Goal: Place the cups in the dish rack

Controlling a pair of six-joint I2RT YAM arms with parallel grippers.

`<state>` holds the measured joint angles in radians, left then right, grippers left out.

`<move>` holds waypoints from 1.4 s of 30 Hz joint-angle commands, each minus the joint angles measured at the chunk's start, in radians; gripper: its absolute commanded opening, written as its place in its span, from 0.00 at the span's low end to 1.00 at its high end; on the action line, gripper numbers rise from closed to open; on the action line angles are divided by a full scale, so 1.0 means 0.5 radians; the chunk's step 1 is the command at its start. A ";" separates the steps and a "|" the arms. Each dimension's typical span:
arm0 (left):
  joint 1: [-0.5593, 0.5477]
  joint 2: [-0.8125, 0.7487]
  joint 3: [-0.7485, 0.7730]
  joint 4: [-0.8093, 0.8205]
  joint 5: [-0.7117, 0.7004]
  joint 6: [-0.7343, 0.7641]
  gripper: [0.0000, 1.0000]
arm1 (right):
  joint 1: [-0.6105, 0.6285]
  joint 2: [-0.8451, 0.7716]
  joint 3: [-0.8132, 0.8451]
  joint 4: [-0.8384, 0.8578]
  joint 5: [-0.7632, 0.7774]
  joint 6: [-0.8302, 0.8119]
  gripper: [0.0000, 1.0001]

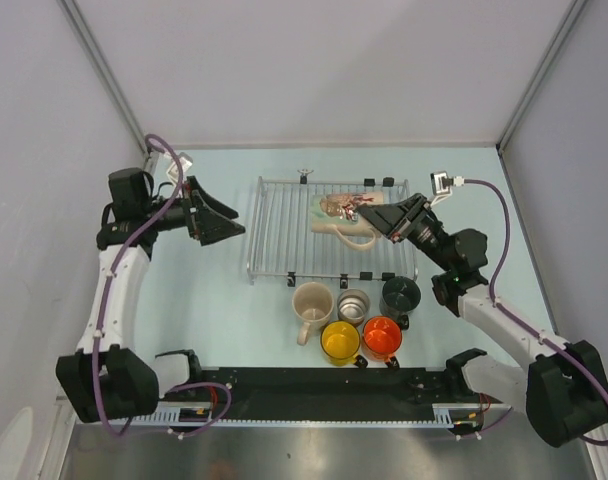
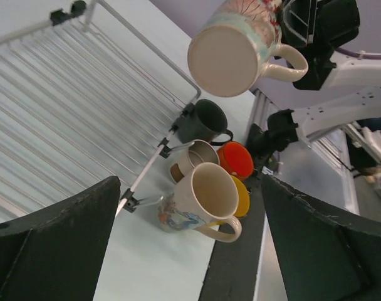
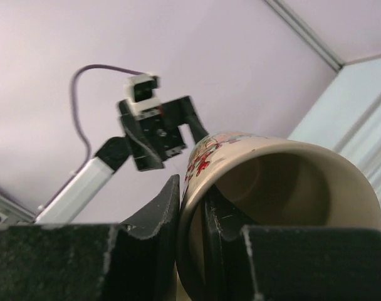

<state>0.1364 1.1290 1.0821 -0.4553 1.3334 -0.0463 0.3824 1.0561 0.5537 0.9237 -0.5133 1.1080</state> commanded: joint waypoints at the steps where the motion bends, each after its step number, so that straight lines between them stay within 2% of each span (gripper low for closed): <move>1: -0.061 0.101 0.048 0.082 0.463 -0.040 1.00 | -0.004 0.041 0.068 0.855 -0.013 0.296 0.00; 6: -0.349 0.276 0.042 0.082 0.233 -0.008 1.00 | 0.030 0.228 0.080 1.128 0.011 0.401 0.00; 11: -0.607 0.448 0.146 0.134 0.150 -0.103 1.00 | 0.116 0.376 0.114 1.202 0.033 0.376 0.00; 17: -0.733 0.503 0.189 0.383 0.094 -0.328 1.00 | 0.180 0.498 0.172 1.263 0.042 0.367 0.00; 28: -0.794 0.608 0.152 0.493 -0.004 -0.380 1.00 | 0.251 0.680 0.291 1.309 0.008 0.358 0.00; 33: -0.794 0.571 0.109 0.346 -0.007 -0.205 1.00 | 0.156 0.545 0.328 1.264 -0.050 0.376 0.00; 37: -0.791 0.580 0.121 0.212 -0.022 -0.098 1.00 | 0.128 0.416 0.362 1.077 -0.087 0.324 0.00; 42: -0.794 0.595 0.143 0.205 -0.050 -0.082 1.00 | 0.159 0.333 0.332 1.015 -0.093 0.281 0.00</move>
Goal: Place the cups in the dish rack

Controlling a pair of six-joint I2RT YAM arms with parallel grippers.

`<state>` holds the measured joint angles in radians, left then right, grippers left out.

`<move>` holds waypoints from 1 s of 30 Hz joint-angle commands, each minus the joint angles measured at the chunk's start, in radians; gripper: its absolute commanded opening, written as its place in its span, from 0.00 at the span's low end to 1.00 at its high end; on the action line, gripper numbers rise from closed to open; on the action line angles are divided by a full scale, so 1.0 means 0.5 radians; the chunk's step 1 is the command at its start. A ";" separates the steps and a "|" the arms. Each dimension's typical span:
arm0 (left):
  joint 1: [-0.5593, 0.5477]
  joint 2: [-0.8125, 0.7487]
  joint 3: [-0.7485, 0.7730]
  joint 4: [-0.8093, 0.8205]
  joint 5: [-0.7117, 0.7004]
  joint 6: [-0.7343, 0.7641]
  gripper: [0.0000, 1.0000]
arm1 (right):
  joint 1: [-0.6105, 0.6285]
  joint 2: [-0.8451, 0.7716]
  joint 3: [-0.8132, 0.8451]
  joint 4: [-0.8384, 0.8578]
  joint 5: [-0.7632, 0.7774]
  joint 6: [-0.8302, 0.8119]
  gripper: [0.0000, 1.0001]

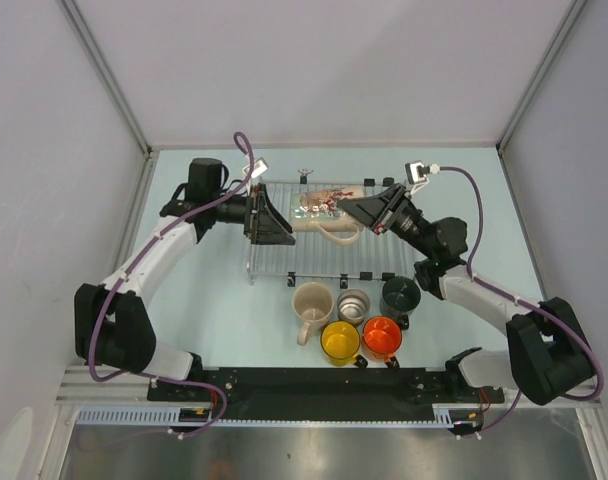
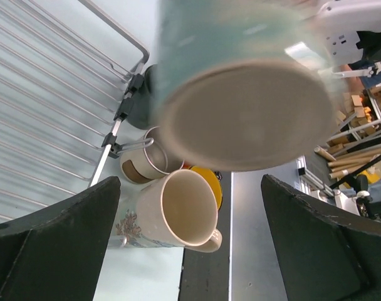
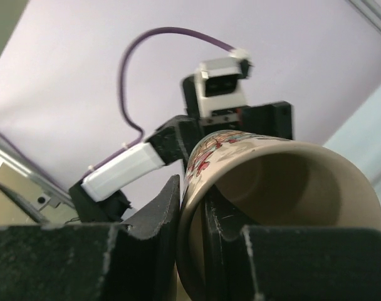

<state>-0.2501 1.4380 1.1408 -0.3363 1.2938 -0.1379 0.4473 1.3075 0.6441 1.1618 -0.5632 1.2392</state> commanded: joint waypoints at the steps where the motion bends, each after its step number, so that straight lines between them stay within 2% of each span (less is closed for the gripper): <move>1: -0.021 -0.020 0.032 -0.030 0.026 0.098 1.00 | 0.035 -0.176 0.145 0.539 0.010 0.019 0.00; 6: -0.021 -0.050 0.047 0.004 0.042 0.037 1.00 | 0.078 -0.139 0.074 0.618 0.040 0.004 0.00; 17: -0.009 -0.265 -0.030 -0.033 0.425 0.129 1.00 | 0.008 -0.108 0.080 0.607 0.047 0.000 0.00; 30: -0.009 -0.005 0.013 -0.030 0.223 0.126 1.00 | 0.059 -0.056 0.019 0.692 0.050 0.022 0.00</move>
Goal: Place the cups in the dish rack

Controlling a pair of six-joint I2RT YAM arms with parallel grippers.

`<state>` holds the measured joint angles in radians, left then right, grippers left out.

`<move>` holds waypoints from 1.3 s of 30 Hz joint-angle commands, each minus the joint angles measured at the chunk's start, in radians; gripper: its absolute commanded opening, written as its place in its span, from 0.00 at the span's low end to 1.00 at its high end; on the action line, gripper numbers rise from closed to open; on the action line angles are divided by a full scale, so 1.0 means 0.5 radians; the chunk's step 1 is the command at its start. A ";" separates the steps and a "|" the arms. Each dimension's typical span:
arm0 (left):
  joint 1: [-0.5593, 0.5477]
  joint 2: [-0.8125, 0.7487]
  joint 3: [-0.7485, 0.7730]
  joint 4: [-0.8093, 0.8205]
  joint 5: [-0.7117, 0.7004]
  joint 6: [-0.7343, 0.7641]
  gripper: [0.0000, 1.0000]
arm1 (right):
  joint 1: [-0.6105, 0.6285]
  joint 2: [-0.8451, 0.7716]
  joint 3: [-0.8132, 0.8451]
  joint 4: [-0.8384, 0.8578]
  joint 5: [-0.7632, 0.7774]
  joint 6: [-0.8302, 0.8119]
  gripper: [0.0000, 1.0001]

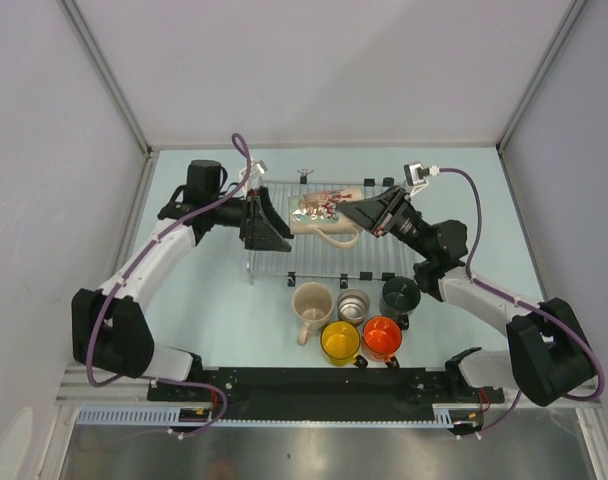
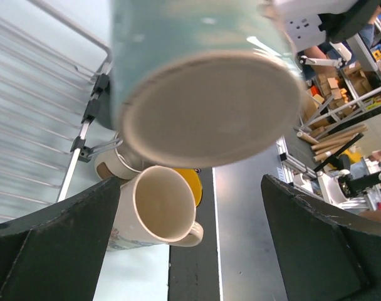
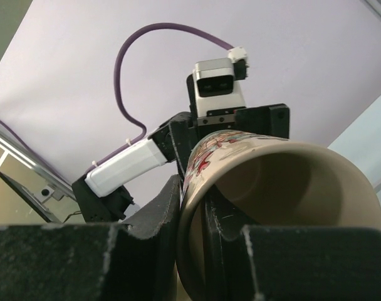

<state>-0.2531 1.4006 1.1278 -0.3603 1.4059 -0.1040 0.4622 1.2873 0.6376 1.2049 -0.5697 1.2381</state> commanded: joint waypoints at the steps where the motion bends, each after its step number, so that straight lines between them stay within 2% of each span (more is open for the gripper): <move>1: -0.003 0.067 0.048 0.021 -0.002 0.055 1.00 | 0.051 -0.010 0.026 0.606 0.072 0.012 0.00; 12: -0.003 -0.003 0.033 0.070 -0.017 -0.004 1.00 | 0.189 0.220 0.019 0.738 0.130 -0.025 0.00; 29: -0.003 -0.031 0.009 0.190 -0.029 -0.145 1.00 | 0.370 0.368 0.032 0.775 0.222 -0.169 0.00; 32: -0.003 -0.046 -0.013 0.266 -0.029 -0.221 0.76 | 0.407 0.401 0.019 0.784 0.250 -0.212 0.00; 33: 0.000 -0.055 -0.028 0.294 -0.029 -0.246 0.61 | 0.416 0.407 0.013 0.781 0.277 -0.239 0.00; 35: 0.000 -0.068 -0.031 0.328 -0.044 -0.289 0.59 | 0.444 0.423 -0.005 0.787 0.302 -0.264 0.00; 39: 0.009 -0.083 -0.031 0.346 -0.048 -0.332 0.64 | 0.469 0.456 -0.005 0.781 0.317 -0.289 0.00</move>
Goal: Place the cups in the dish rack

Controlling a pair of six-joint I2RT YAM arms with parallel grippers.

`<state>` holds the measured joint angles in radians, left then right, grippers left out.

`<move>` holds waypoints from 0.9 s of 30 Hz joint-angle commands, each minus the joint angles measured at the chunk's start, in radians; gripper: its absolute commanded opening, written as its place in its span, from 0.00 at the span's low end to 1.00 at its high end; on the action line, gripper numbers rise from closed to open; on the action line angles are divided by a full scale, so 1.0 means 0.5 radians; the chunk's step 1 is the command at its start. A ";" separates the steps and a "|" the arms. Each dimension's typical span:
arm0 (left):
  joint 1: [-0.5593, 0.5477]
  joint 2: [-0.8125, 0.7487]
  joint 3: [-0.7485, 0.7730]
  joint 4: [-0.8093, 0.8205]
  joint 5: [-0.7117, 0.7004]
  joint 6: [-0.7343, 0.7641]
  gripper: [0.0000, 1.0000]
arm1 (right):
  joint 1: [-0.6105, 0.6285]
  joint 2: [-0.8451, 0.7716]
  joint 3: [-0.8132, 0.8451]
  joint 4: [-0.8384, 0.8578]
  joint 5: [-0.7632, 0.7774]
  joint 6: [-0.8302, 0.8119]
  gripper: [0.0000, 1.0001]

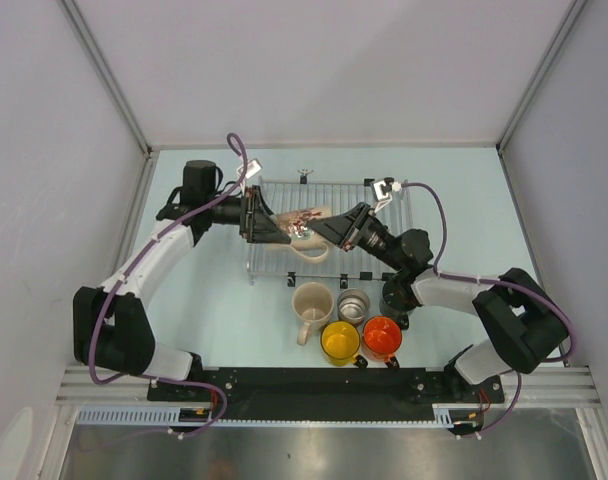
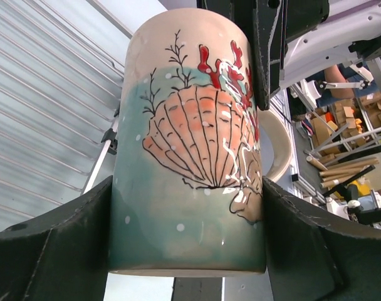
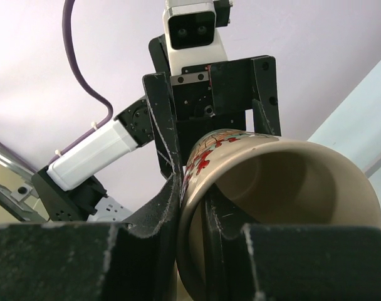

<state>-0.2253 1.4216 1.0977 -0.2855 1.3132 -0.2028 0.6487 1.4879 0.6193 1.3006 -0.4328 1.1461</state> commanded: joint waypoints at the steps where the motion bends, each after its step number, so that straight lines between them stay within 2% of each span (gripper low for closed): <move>1: -0.037 -0.131 0.029 0.212 0.141 -0.144 0.63 | 0.095 0.061 0.028 0.589 0.043 -0.108 0.00; 2: -0.034 -0.131 0.032 0.215 0.135 -0.159 0.55 | 0.102 0.071 0.019 0.589 0.056 -0.108 0.00; 3: -0.028 -0.134 0.032 0.227 0.110 -0.171 0.13 | 0.105 0.092 0.013 0.589 0.059 -0.105 0.00; 4: -0.007 -0.140 0.035 0.249 0.086 -0.189 0.00 | 0.102 0.104 0.007 0.592 0.062 -0.096 0.00; 6: 0.024 -0.143 0.035 0.295 0.092 -0.236 0.00 | 0.086 0.141 -0.002 0.589 0.047 -0.074 0.04; 8: 0.073 -0.146 0.035 0.307 0.101 -0.251 0.00 | 0.059 0.156 -0.011 0.583 0.019 -0.010 0.28; 10: 0.119 -0.149 0.038 0.319 0.098 -0.260 0.01 | -0.021 0.163 -0.024 0.583 -0.003 0.033 0.33; 11: 0.134 -0.149 0.041 0.319 0.089 -0.263 0.00 | -0.061 0.157 -0.033 0.583 -0.015 0.079 0.42; 16: 0.196 -0.159 0.038 0.231 0.046 -0.144 0.01 | -0.254 0.095 -0.036 0.556 -0.113 0.171 0.49; 20: 0.199 -0.153 0.035 0.160 -0.018 -0.067 0.00 | -0.340 0.065 -0.033 0.522 -0.165 0.220 0.49; 25: 0.196 -0.091 0.188 -0.110 -0.490 0.291 0.00 | -0.490 -0.058 -0.048 0.415 -0.266 0.242 0.50; 27: 0.175 -0.067 0.265 -0.171 -0.671 0.386 0.00 | -0.506 -0.199 -0.042 0.188 -0.291 0.117 0.49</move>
<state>-0.1303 1.4067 1.1065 -0.3332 1.1248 -0.1555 0.4286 1.5143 0.5964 1.3102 -0.5224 1.2545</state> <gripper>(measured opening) 0.823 0.494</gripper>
